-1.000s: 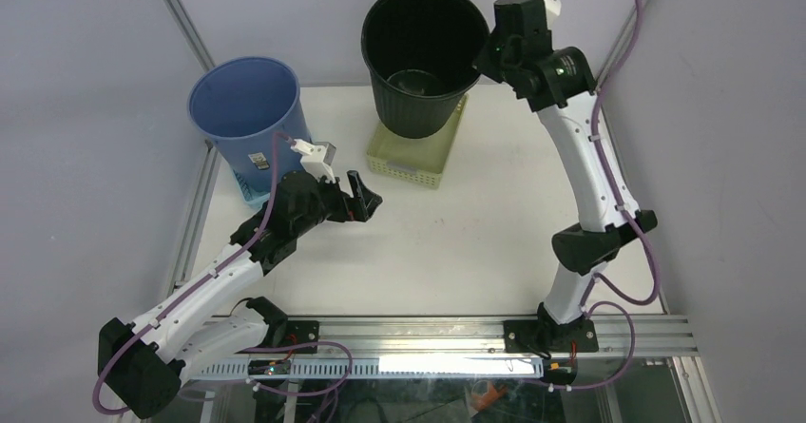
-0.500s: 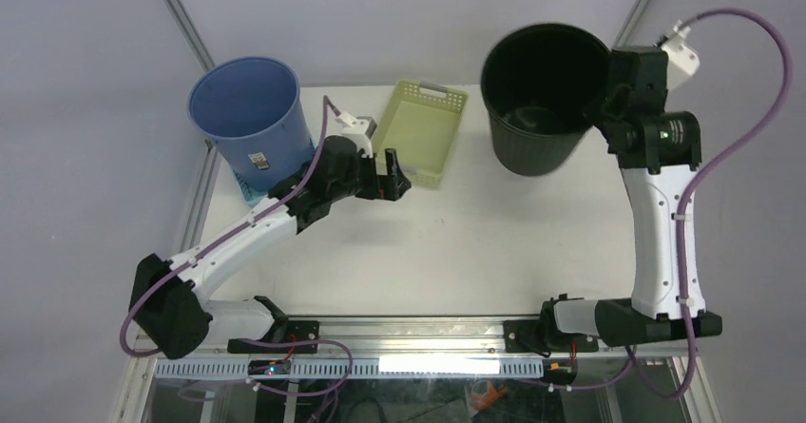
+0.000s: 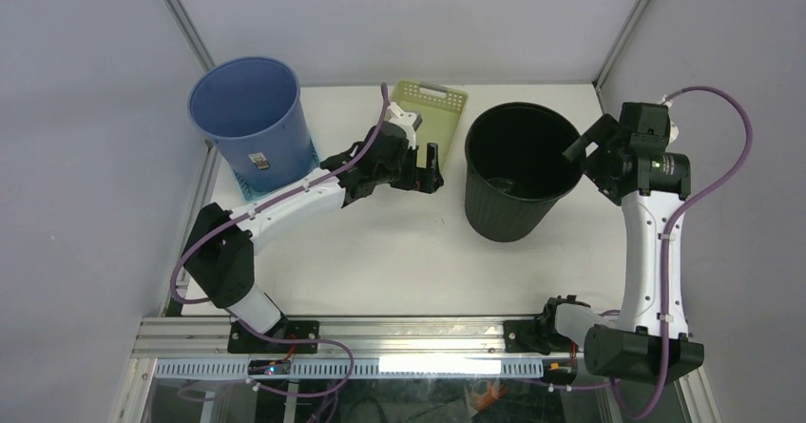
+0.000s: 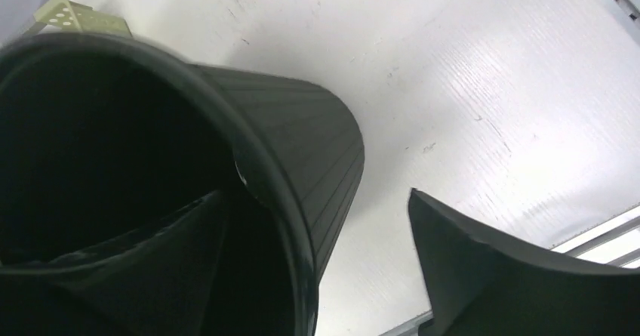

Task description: Turn the large container upside down

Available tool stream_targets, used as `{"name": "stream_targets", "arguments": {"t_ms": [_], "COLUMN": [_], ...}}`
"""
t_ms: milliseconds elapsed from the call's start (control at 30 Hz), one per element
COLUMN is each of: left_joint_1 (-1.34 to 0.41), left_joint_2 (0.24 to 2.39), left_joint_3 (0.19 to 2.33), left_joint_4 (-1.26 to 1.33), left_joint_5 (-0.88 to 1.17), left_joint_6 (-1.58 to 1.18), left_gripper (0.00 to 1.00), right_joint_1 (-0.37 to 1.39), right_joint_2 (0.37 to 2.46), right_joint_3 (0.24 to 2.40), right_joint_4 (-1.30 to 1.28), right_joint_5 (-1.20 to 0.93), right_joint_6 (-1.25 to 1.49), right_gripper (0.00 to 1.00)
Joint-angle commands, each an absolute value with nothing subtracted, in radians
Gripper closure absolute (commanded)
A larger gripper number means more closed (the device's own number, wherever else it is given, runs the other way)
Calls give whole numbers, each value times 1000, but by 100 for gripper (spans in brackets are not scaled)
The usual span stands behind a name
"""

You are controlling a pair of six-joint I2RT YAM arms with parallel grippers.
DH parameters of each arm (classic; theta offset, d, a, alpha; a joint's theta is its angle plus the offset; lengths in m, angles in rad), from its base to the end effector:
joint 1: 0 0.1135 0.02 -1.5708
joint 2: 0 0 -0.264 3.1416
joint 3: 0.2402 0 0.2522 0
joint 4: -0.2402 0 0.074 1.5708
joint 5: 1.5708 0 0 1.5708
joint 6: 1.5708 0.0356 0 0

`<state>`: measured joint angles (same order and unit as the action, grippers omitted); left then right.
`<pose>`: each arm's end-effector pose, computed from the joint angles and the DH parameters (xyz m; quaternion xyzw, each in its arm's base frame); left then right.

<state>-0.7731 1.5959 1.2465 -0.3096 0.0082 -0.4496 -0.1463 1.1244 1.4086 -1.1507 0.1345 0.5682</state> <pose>0.2603 -0.2544 0.2828 0.1464 0.8858 -0.2557 0.3584 0.1923 -0.0332 0.3946 0.3492 0.8693 0.0104 0.3497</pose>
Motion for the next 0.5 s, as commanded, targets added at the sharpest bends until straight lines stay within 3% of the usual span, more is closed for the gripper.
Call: {"name": "stream_targets", "arguments": {"t_ms": [0,300,367,467], "left_joint_1": [-781,-659,-598,-558], "left_joint_2": [1560,1460,1439,1374], "left_joint_3": [1310,1353,1339,1313], "left_joint_4": [-314,-408,-432,-461], "left_joint_5": [-32,58,98,123], "left_joint_6": [-418,-514,-532,-530], "left_gripper": [1,1,1,1], "right_joint_1": [-150,-49,62,388], "right_joint_2": [1071,1150,1200,1312], "right_joint_3": [1504,1925,1977,2070], "right_joint_4": [-1136,-1173,-1169,-1229], "right_joint_5": [185,-67,-97,79], "right_joint_6": [475,283,274,284], "right_gripper": [1,1,1,1]}}
